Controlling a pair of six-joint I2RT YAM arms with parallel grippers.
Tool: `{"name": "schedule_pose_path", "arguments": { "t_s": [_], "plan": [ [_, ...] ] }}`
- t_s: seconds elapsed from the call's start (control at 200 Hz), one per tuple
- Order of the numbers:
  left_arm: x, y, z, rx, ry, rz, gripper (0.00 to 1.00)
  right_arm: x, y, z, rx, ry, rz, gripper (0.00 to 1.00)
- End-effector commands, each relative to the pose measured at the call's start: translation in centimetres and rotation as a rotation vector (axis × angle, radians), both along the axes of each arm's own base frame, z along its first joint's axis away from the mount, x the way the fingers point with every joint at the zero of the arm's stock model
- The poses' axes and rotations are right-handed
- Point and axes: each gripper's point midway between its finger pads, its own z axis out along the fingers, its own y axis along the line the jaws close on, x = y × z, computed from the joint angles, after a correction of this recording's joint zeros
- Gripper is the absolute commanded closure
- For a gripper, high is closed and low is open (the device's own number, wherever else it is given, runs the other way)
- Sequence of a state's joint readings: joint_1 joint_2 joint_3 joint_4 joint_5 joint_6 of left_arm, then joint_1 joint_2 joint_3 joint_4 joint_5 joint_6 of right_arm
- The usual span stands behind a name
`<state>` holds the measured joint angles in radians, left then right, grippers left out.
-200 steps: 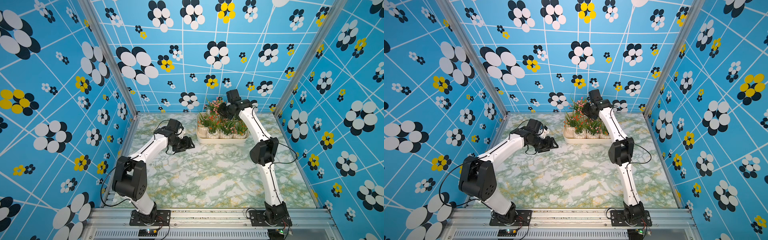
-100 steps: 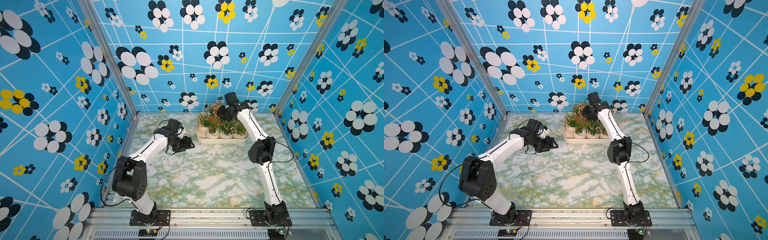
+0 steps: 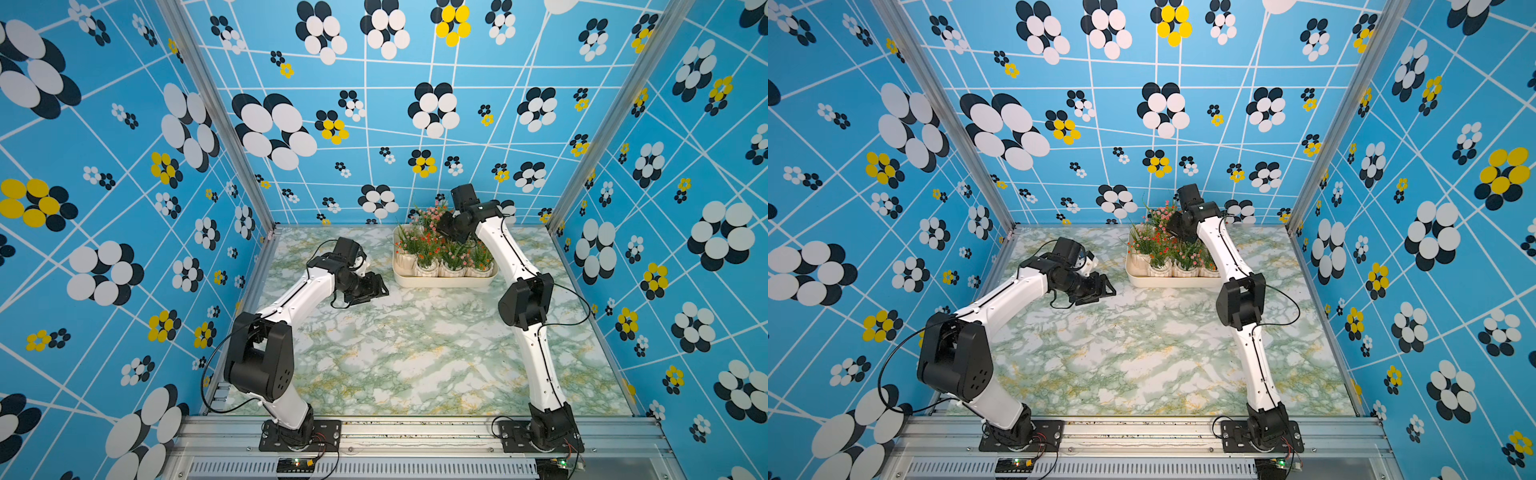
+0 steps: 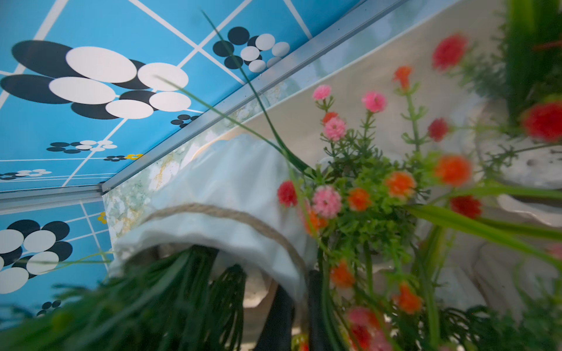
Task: Put the potted gypsophila into the storage box
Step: Adjust the baby's breath potted plant in the storage box, then place the baby's breath potted plant at the storage box.
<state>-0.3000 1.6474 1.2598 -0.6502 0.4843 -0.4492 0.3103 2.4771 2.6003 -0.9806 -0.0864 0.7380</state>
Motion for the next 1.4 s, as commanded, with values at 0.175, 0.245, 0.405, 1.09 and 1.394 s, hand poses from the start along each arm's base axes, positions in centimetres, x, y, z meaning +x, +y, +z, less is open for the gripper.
{"name": "schedule_pose_path", "arguments": {
  "t_s": [0.175,0.245,0.405,1.09,1.394],
  "plan": [
    [0.2,0.0,0.5,-0.018,-0.006,-0.003,0.29,-0.5,-3.5,0.5,-0.058,0.02,-0.053,1.0],
    [0.1,-0.1,0.5,-0.019,-0.006,-0.005,0.29,-0.3,-3.1,0.3,-0.053,0.017,-0.048,1.0],
    [0.0,0.0,0.4,-0.014,-0.002,-0.004,0.29,0.3,-2.0,-0.3,-0.027,0.012,-0.035,1.0],
    [0.6,0.0,0.2,-0.012,0.001,-0.005,0.29,0.1,0.8,-4.2,-0.088,0.045,0.065,1.0],
    [0.7,-0.1,0.1,-0.015,0.003,-0.006,0.29,-0.5,0.9,-4.3,-0.099,0.055,0.078,1.0]
  ]
}}
